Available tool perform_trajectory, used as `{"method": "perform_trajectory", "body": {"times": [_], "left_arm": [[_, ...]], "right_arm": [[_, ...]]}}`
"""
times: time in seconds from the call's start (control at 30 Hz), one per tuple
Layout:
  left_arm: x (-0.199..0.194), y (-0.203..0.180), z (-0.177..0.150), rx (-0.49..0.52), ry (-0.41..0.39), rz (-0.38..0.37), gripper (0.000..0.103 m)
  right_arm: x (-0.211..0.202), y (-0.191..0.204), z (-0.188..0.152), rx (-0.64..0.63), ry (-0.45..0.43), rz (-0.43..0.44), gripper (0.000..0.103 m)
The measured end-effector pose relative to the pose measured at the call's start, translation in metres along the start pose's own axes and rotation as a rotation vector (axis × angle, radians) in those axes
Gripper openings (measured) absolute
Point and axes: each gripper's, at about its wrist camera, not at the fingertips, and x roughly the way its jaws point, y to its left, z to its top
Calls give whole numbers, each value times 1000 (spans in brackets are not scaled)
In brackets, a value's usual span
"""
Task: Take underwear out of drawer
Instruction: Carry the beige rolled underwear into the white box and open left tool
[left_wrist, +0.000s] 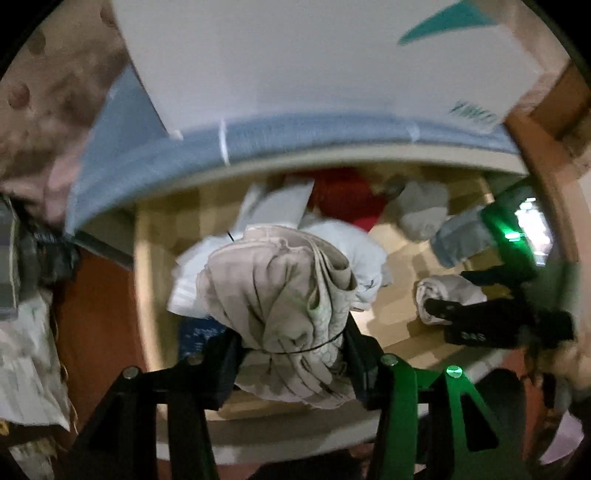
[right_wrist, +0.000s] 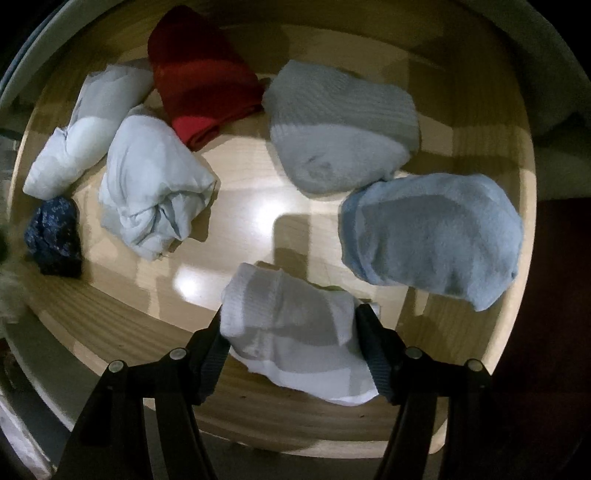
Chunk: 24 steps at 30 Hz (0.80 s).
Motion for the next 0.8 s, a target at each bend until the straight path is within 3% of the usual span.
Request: {"method": "perform_trajectory", "body": {"times": [0.07,0.23,0.4,0.5,0.63,0.8], "left_arm": [[-24,6,1,17,-42,-10,50],[-105,10,-4,125,-272,14,50],[-172,13,16,98,-457,7,50],[-205,11,46,89,-552,10,50],[-208,7,96,85,-564,70,51],[-153,11,170,16,-380,71,51]], "right_arm": [[3,7,-4,-9,-8,-22,64],[7,15,-9,-8,-29,-59,64],[15,24,-16,-20,-46,-98,64],[17,28,-16,-13,-53,-97,64],[13,33,-20,-3,-71,-94,64],[11,31,-23,-4,-80,-89,64]]}}
